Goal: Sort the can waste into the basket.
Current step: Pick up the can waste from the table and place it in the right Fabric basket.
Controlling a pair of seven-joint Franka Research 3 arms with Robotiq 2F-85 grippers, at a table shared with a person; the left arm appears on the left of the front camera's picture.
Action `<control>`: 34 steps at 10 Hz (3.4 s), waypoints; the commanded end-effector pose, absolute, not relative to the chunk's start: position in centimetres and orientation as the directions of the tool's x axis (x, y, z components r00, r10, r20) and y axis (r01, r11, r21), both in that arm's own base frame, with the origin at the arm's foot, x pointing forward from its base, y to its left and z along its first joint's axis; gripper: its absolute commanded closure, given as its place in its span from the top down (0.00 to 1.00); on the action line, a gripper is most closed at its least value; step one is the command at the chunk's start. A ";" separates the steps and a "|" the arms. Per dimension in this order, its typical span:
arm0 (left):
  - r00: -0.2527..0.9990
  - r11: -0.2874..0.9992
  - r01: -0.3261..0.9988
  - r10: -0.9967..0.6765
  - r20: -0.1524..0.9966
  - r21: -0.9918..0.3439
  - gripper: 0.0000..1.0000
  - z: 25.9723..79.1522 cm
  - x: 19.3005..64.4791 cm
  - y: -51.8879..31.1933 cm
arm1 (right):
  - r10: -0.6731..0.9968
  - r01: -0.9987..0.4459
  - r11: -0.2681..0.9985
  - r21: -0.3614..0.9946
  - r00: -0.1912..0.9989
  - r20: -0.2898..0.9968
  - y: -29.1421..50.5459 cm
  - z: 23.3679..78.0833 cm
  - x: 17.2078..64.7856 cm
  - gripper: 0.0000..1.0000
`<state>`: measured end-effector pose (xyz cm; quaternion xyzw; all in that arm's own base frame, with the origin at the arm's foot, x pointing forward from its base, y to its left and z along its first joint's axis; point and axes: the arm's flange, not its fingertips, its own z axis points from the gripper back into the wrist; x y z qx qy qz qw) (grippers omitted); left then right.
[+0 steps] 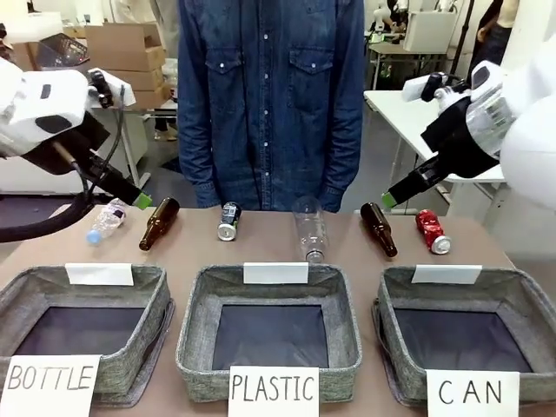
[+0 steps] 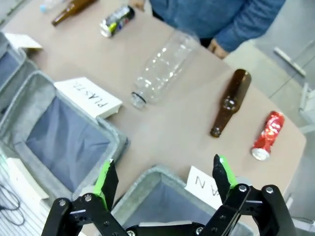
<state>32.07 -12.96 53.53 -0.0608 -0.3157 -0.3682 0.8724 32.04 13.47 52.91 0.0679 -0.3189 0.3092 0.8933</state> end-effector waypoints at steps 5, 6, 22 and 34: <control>0.701 0.216 0.712 -0.173 0.692 -0.668 1.00 54.6 30.1 0.0 | -0.108 -0.388 0.412 0.824 0.877 0.468 1.2 54.7 29.1 1.00; 0.729 0.166 0.679 -0.038 0.684 -0.715 1.00 53.7 30.2 1.5 | -0.237 -0.300 0.336 0.893 0.891 0.388 -1.0 54.6 29.2 1.00; 0.746 0.128 0.616 0.220 0.628 -0.777 1.00 52.4 30.9 7.9 | -0.451 0.316 0.866 0.387 0.828 0.334 -4.0 52.4 36.0 1.00; 0.746 0.128 0.616 0.220 0.628 -0.777 1.00 52.4 30.9 7.9 | -0.170 0.146 0.983 0.114 0.955 0.243 -5.5 45.1 51.2 1.00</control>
